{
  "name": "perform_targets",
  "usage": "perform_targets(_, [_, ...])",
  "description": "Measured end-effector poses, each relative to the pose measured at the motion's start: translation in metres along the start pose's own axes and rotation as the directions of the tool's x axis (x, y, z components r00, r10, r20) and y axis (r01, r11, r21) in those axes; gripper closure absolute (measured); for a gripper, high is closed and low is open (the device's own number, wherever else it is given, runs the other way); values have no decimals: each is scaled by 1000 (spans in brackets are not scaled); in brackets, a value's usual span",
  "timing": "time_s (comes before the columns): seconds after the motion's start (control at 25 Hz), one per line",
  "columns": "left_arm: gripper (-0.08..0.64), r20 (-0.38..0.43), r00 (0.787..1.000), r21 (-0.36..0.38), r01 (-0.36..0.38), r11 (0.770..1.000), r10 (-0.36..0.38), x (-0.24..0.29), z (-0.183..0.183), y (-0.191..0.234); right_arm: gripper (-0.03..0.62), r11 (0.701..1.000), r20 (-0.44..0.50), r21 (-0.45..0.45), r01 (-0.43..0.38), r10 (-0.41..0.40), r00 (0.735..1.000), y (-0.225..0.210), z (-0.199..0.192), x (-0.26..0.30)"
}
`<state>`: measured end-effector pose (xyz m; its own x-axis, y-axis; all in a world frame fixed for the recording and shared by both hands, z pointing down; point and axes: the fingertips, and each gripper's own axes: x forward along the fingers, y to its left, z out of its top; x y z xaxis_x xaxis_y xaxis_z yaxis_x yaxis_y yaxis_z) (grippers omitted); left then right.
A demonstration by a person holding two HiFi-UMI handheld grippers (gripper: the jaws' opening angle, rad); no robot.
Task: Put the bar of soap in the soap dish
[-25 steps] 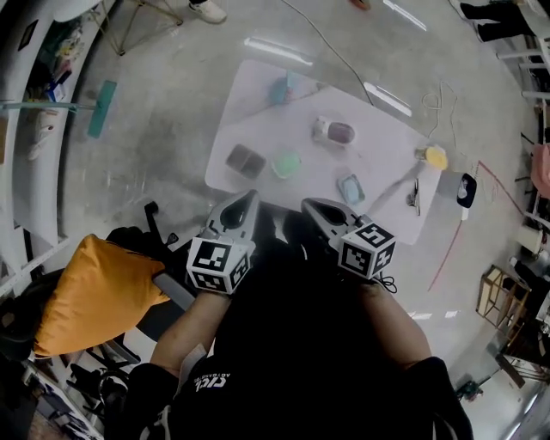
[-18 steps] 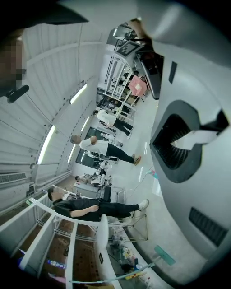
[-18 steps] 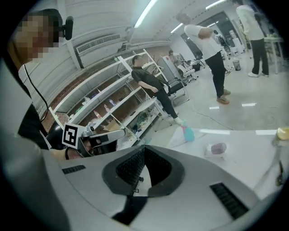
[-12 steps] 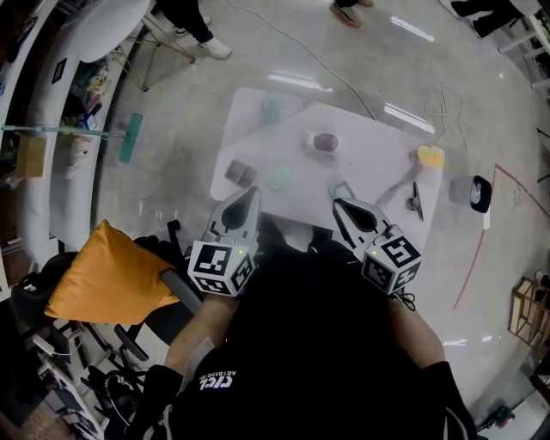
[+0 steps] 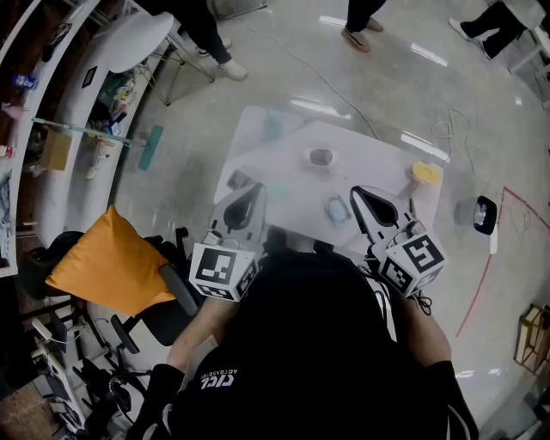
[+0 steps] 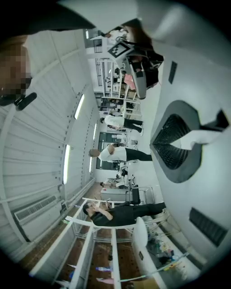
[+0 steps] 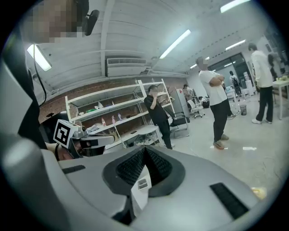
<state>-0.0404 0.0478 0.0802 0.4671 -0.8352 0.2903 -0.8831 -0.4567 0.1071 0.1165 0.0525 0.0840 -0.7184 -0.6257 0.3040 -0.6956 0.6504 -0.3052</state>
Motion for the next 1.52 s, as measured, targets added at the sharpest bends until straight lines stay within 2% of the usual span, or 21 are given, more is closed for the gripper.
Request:
perform_targets(0.08, [551,27,999,65,15,998,-17,1,17,-10,575,1000,22,-21,5,-4,1000,3,9,-3])
perform_targets(0.28, [551,60,993,139,94,986,-103,-7,35,-25,575,998,65,-41,51,-48,997,19,24,-5])
perform_targets(0.64, [551,72,964,116,247,962,-256,-13,57,0,575,991,76,-9,135,-134,988,56,38,6])
perform_targets(0.76, [551,109,946,130,292,947,-307,-16,79,3,575,986,118,-45,161,-155,981,71,59,2])
perform_targets(0.84, [551,101,938,153,313,937,-330,-13,83,4,575,980,142,-102,172,-157,977,77,72,-1])
perform_targets(0.96, [551,68,944,146,312,939,-324,-6,73,1,575,972,145,-149,184,-162,976,76,75,-8])
perform_targets(1.24, [551,84,953,120,282,952,-293,-6,75,-21,577,980,140,-112,164,-148,979,56,72,-31])
perform_targets(1.52, [551,76,964,104,247,963,-255,-7,71,-21,577,985,152,-76,152,-139,978,40,68,-39])
